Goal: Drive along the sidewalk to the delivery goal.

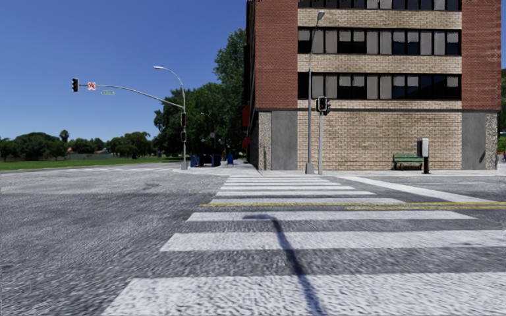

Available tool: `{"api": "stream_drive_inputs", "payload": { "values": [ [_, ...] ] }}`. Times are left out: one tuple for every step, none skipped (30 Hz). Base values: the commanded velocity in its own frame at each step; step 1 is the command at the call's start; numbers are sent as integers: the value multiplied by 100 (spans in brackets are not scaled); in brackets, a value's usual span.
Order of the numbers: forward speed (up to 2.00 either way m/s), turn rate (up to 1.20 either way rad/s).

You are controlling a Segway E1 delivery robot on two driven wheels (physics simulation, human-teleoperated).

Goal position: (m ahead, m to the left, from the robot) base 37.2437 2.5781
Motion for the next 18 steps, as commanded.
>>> {"api": "stream_drive_inputs", "payload": {
  "values": [
    [182,-60],
    [182,-60],
    [182,-60],
    [182,-60],
    [182,-58],
    [182,-58],
    [182,-43],
    [182,0],
    [182,0],
    [181,0],
    [181,0],
    [181,0],
    [181,0],
    [181,0],
    [181,0],
    [181,0],
    [181,0],
    [181,0]
  ]
}}
